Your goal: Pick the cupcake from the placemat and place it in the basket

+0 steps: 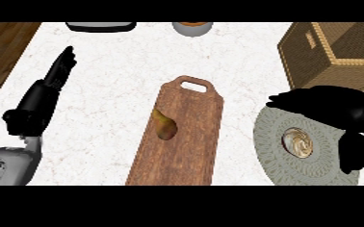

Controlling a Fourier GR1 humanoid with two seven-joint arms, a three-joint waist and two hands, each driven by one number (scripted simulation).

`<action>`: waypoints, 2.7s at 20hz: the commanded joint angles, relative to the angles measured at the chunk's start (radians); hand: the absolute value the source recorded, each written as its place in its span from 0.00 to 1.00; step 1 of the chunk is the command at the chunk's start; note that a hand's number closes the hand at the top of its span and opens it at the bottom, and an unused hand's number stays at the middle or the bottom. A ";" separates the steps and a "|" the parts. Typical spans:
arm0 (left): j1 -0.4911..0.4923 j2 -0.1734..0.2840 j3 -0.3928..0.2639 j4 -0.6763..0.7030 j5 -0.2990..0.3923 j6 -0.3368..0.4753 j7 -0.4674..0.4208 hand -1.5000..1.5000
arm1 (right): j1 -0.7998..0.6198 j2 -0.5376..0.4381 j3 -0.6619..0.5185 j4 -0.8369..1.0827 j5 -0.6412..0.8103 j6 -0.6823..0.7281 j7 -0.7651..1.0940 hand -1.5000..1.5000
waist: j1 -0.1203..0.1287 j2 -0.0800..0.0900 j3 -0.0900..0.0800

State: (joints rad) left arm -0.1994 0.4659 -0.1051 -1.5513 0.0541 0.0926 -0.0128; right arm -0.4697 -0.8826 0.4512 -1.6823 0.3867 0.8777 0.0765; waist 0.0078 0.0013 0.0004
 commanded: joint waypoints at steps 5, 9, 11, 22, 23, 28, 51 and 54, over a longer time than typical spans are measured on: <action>-0.035 -0.026 0.044 0.037 -0.036 -0.046 0.005 0.50 | 0.067 0.047 0.029 0.068 0.227 -0.035 -0.117 0.00 | -0.007 -0.001 0.000; -0.007 -0.012 0.100 0.057 -0.018 -0.094 -0.046 0.50 | 0.077 0.095 0.043 0.170 0.325 -0.103 -0.199 0.00 | -0.004 0.000 0.000; -0.015 -0.032 0.074 -0.016 -0.041 -0.079 0.040 0.50 | 0.040 0.127 0.023 0.257 0.365 -0.144 -0.246 0.00 | -0.001 0.000 0.000; 0.041 -0.127 0.084 -0.020 -0.128 -0.075 -0.007 0.50 | 0.097 0.220 -0.042 0.262 0.520 -0.165 -0.306 0.00 | -0.005 -0.002 -0.001; -0.007 -0.101 0.110 0.008 -0.108 -0.095 0.014 0.50 | 0.187 0.189 -0.015 0.318 0.564 -0.326 -0.372 0.00 | -0.008 -0.001 0.000; 0.038 -0.138 0.117 0.015 -0.147 -0.106 -0.039 0.50 | 0.204 0.236 -0.074 0.270 0.575 -0.233 -0.374 0.00 | -0.007 -0.002 -0.001; 0.010 -0.195 0.180 -0.033 -0.199 -0.172 0.036 0.50 | 0.238 0.383 -0.182 0.446 0.777 -0.289 -0.473 1.00 | -0.008 -0.002 0.000; 0.022 -0.192 0.195 -0.035 -0.187 -0.198 0.010 0.50 | 0.156 0.378 -0.187 0.617 0.822 -0.387 -0.579 1.00 | -0.002 0.000 0.000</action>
State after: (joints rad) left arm -0.1925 0.2843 0.0828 -1.5721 -0.1327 -0.0939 0.0031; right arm -0.2811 -0.5209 0.2646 -1.1762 1.1702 0.5462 -0.4398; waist 0.0038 -0.0034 -0.0026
